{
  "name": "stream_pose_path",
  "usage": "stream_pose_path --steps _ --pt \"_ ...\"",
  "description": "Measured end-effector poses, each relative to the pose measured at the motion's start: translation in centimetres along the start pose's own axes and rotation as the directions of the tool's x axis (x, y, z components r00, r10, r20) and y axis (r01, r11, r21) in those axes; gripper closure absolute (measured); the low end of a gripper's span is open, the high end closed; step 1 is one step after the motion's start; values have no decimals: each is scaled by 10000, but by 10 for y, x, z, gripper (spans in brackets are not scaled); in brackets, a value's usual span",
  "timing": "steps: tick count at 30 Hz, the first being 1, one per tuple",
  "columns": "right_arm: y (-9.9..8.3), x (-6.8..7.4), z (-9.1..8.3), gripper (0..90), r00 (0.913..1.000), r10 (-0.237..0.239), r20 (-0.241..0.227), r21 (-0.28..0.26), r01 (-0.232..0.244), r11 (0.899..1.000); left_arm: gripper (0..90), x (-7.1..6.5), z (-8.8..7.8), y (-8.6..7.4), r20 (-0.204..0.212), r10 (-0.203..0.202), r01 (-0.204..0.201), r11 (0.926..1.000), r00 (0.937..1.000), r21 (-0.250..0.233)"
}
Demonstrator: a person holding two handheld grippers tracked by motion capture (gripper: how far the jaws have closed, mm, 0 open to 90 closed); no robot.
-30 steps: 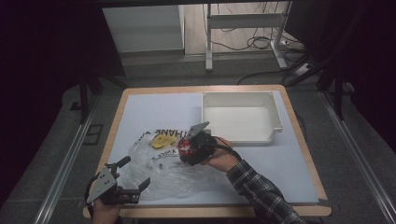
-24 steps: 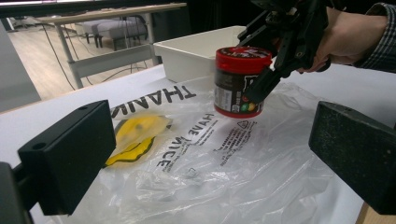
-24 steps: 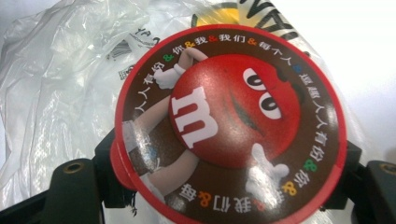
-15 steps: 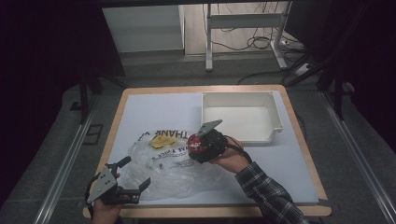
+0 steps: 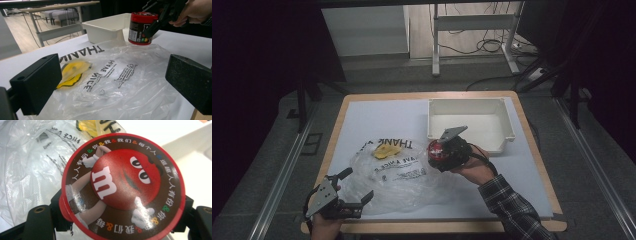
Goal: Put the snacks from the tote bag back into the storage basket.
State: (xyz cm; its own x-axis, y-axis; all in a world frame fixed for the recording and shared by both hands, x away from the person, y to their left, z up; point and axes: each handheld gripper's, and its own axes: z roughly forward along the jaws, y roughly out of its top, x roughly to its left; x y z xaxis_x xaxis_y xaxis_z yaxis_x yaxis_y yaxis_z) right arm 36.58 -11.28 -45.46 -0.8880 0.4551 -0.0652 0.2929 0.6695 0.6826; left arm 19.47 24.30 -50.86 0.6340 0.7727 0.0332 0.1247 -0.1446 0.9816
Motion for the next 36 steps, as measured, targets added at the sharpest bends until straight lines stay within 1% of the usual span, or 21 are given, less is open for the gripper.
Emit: stream_pose_path --steps 9,14,19,31,36 --pt "-7 -13 -9 259 9999 15 171 105 -17 9999 6 0 0 0 8 6 -6 10000 10000 10" --pt "-7 -20 -12 259 9998 -23 210 48 22 10000 6 0 0 0 1 2 -2 10000 10000 4" --pt "-5 -28 -14 259 9996 65 268 -64 -64 10000 6 0 0 0 8 -3 3 10000 10000 -5" --pt "-2 -47 -12 259 9991 190 391 -80 -187 9998 6 1 0 0 5 -10 10 10000 10000 -13" --pt "0 -52 -11 259 9989 206 421 -87 -202 9998 6 1 0 0 5 -22 22 10000 10000 -28"
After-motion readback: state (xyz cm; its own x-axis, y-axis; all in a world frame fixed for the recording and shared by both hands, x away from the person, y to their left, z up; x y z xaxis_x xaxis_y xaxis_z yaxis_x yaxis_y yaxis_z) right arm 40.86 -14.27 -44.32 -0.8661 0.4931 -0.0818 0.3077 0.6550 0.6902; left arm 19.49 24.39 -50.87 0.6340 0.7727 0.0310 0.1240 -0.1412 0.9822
